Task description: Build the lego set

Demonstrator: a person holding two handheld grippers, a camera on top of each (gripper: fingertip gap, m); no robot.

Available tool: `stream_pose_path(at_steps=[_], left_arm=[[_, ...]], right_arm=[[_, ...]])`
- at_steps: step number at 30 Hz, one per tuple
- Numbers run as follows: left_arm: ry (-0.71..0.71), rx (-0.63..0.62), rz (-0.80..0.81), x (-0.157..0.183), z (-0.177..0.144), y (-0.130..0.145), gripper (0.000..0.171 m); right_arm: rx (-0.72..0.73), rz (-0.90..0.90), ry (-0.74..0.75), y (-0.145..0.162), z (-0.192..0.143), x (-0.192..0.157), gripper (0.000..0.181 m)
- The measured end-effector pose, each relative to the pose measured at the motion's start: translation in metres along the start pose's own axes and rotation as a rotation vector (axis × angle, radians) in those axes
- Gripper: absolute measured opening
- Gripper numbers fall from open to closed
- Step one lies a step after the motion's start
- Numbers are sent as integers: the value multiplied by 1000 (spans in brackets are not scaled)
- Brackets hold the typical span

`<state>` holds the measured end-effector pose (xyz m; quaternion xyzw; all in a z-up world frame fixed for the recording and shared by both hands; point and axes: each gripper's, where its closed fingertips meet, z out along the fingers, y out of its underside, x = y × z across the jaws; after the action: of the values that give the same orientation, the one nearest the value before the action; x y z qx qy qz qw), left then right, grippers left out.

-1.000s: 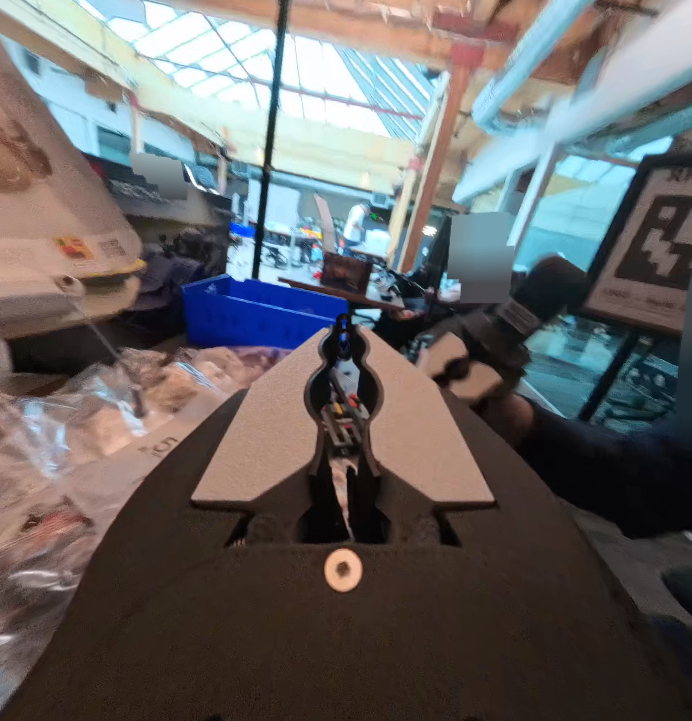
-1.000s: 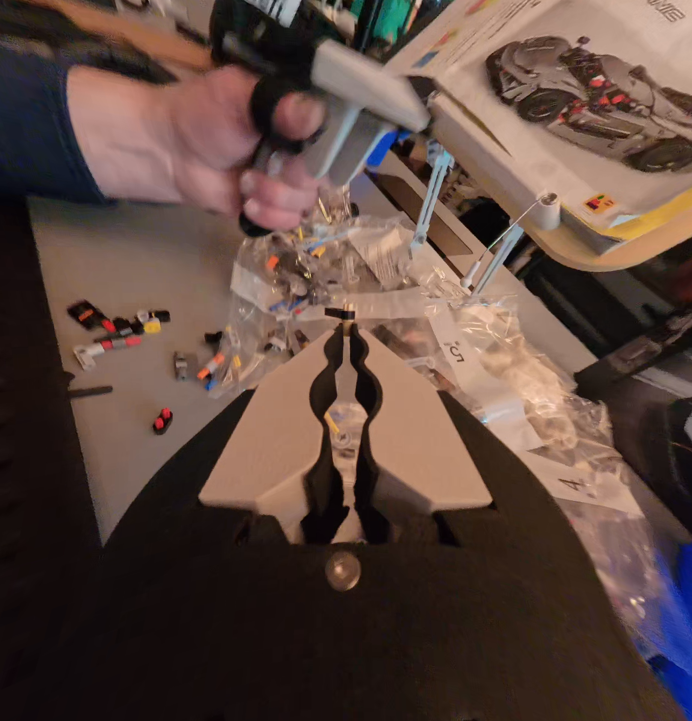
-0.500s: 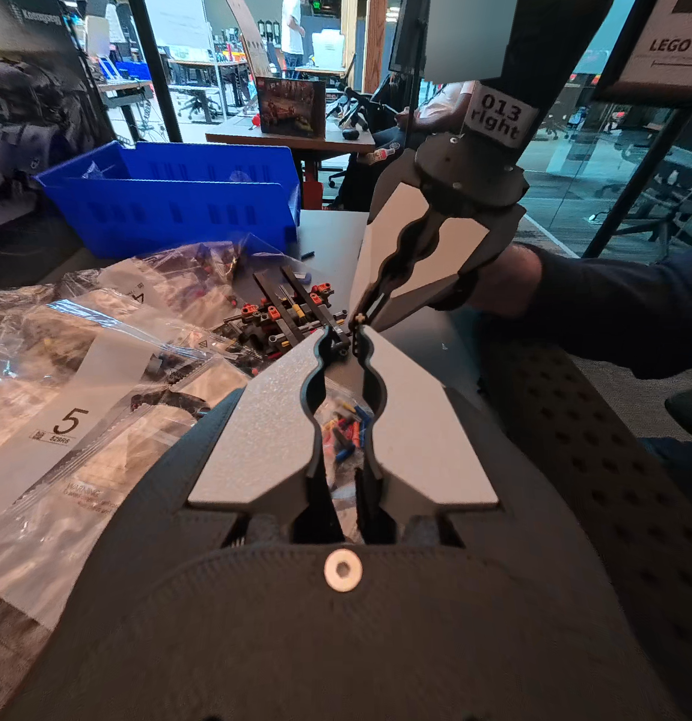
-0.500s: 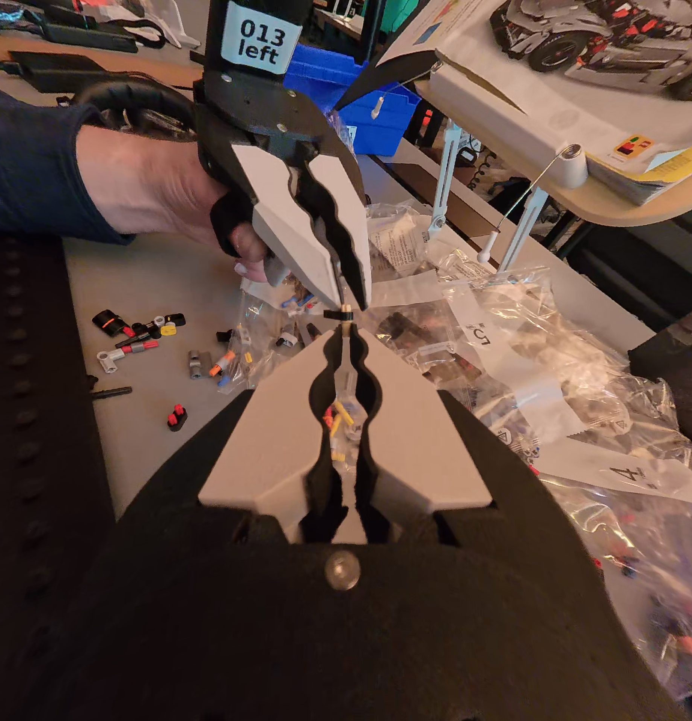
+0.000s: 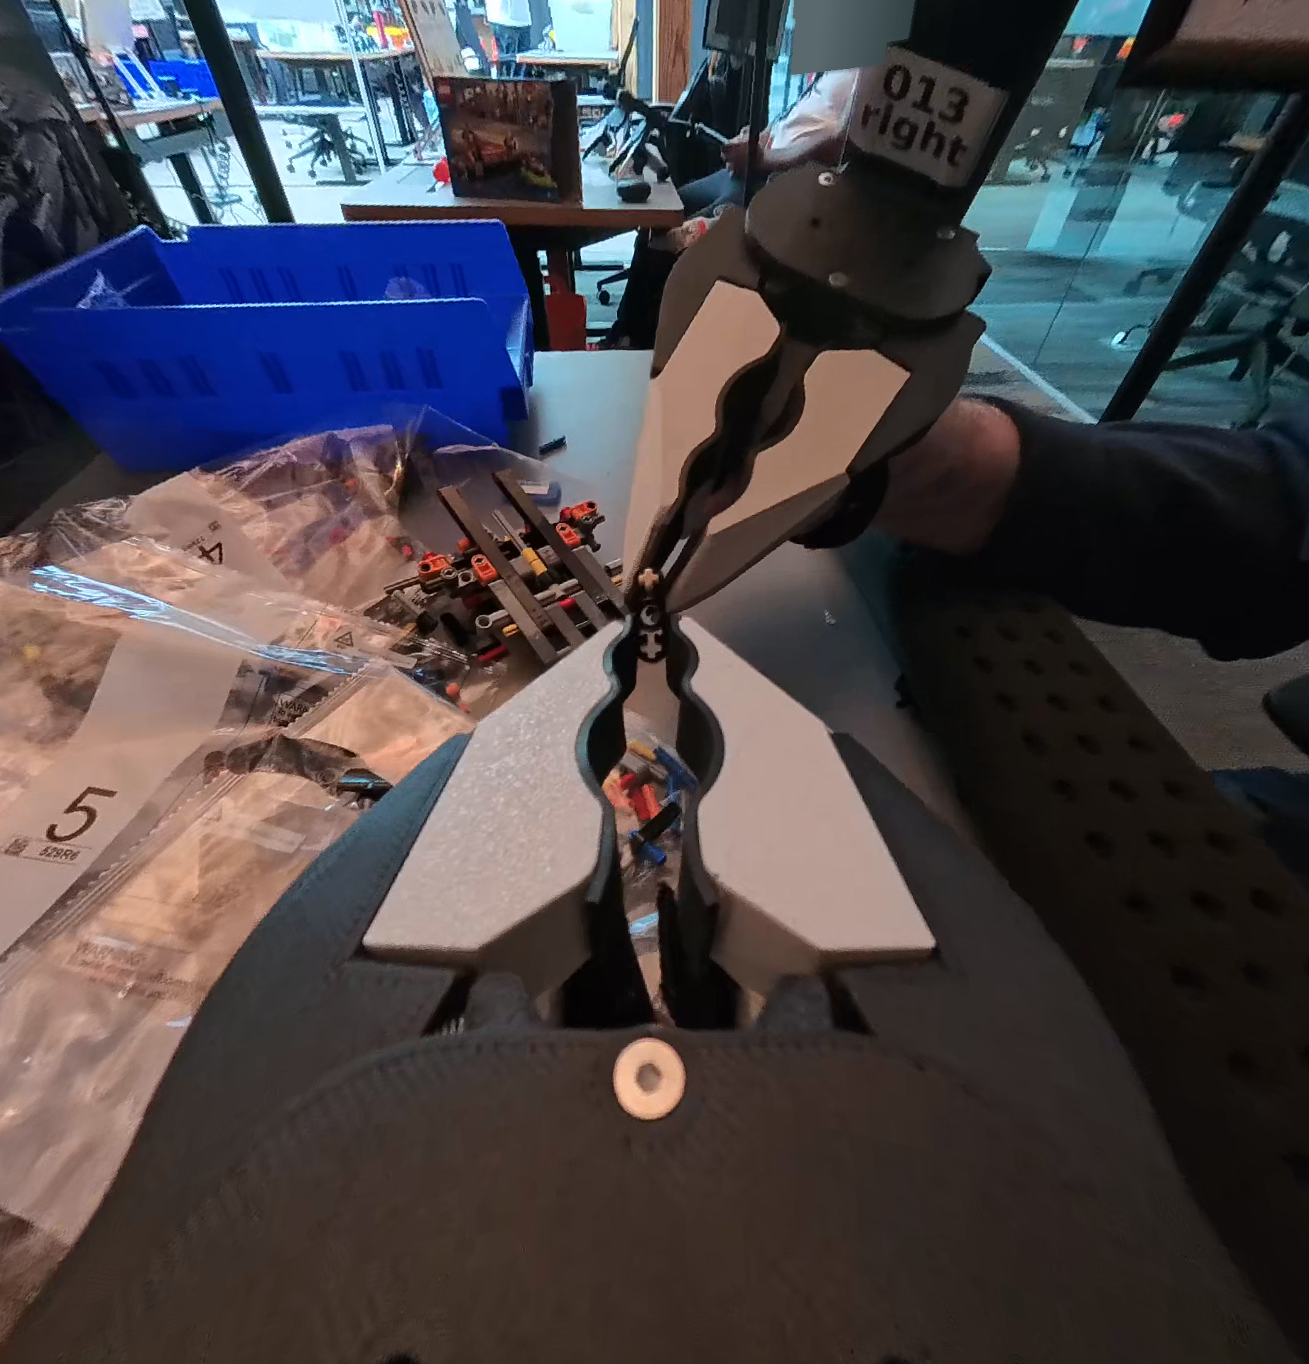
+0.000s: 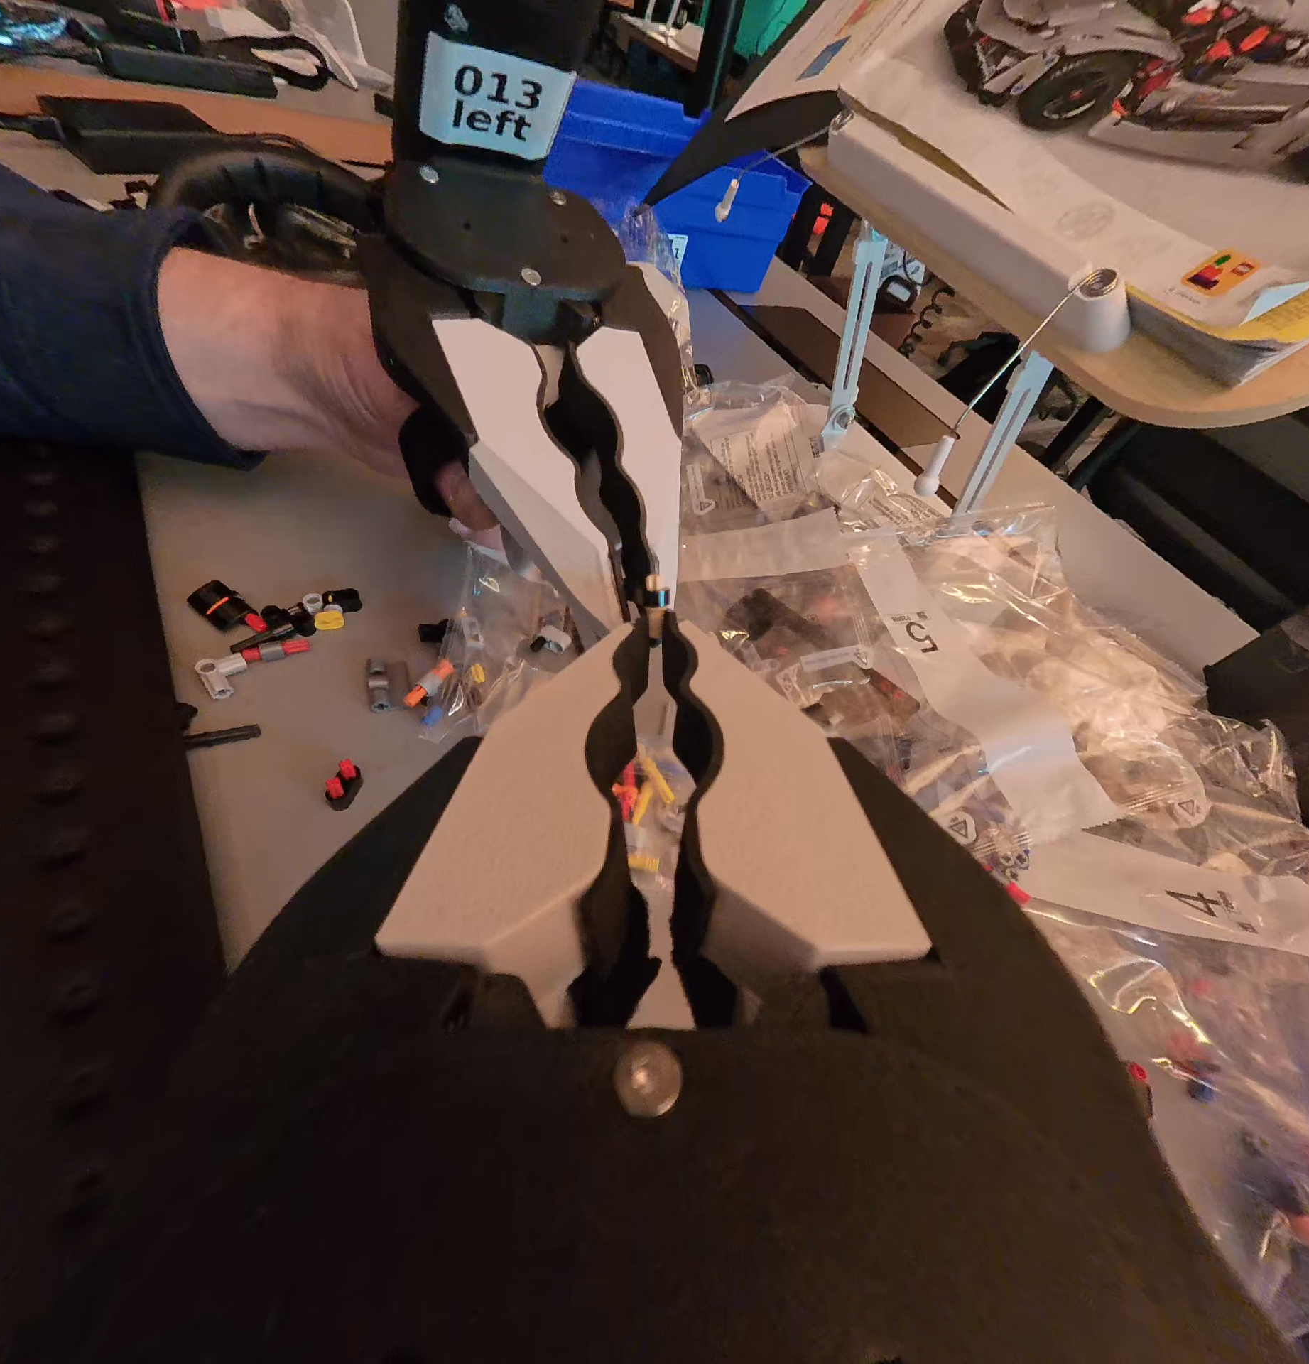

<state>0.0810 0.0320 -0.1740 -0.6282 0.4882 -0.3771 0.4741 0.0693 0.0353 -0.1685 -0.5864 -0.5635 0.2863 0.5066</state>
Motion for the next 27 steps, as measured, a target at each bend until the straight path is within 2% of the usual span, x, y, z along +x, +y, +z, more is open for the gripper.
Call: stream_pose_path(at_steps=[5, 7, 16, 21, 27], left_arm=[[-15, -12, 27, 1, 0, -2, 5], [0, -19, 16, 4, 1, 0, 11], [-20, -101, 83, 2, 2, 13, 5], [-23, -41, 57, 1, 1, 4, 5], [-30, 86, -22, 0, 0, -18, 5]], right_arm=[[-2, -19, 9, -1, -1, -1, 1], [-19, -33, 11, 1, 1, -2, 1], [-103, -127, 27, 12, 5, -5, 1], [-58, -98, 39, 4, 2, -1, 1], [55, -2, 44, -11, -7, 6, 0]])
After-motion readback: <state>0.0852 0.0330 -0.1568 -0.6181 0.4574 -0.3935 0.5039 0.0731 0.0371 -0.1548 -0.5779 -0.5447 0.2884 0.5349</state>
